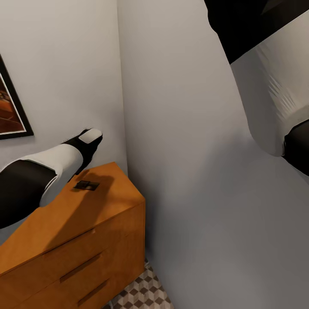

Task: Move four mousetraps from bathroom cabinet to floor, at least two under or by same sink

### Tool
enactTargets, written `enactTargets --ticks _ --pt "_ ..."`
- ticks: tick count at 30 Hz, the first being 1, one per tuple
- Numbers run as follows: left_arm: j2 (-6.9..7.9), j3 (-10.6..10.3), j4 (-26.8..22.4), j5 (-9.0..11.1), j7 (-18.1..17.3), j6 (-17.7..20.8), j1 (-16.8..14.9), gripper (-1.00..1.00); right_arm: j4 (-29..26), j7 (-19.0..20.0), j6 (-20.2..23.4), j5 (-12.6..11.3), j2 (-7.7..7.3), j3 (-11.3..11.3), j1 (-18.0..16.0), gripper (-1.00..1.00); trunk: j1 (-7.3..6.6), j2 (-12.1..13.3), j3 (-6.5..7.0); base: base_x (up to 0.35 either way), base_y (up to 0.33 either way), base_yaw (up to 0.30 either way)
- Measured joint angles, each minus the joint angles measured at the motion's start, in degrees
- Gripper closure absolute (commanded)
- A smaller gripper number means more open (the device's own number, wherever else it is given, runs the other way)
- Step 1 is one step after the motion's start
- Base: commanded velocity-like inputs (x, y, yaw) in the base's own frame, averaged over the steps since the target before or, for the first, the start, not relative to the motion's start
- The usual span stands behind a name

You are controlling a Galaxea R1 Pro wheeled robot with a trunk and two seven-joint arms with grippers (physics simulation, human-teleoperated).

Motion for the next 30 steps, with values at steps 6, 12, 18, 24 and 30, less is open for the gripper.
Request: enactTargets --ticks 6,12,18,24,30 --pt "0.04 0.0 -0.1 1.2 0.0 -0.5 1.6 -1.00 -0.1 -0.1 0.0 0.0 0.00 0.0 0.0 1.00 0.00 0.0 0.00 0.000 0.000 0.000" --pt "-0.04 0.0 -0.1 1.7 0.0 -0.9 2.8 -1.00 -0.3 -0.1 -0.3 0.0 0.00 0.0 0.0 1.00 0.00 0.0 0.00 0.000 0.000 0.000" --pt "-0.27 0.0 -0.1 1.8 0.0 -0.9 3.8 -1.00 -0.6 -0.5 -0.7 0.0 0.00 0.4 0.0 1.00 0.00 0.0 0.00 0.000 0.000 0.000" --pt "-0.46 0.1 -0.2 2.9 0.0 -0.9 4.7 -1.00 -0.6 -0.5 -0.9 0.0 0.00 1.3 0.0 1.00 0.01 0.0 0.00 0.000 0.000 0.000" --pt "-0.52 -1.7 -0.2 6.4 -0.4 -1.1 5.3 -1.00 -0.8 -0.5 -1.4 -0.1 0.00 1.6 0.0 1.00 -0.01 0.0 0.02 0.000 0.000 0.000"
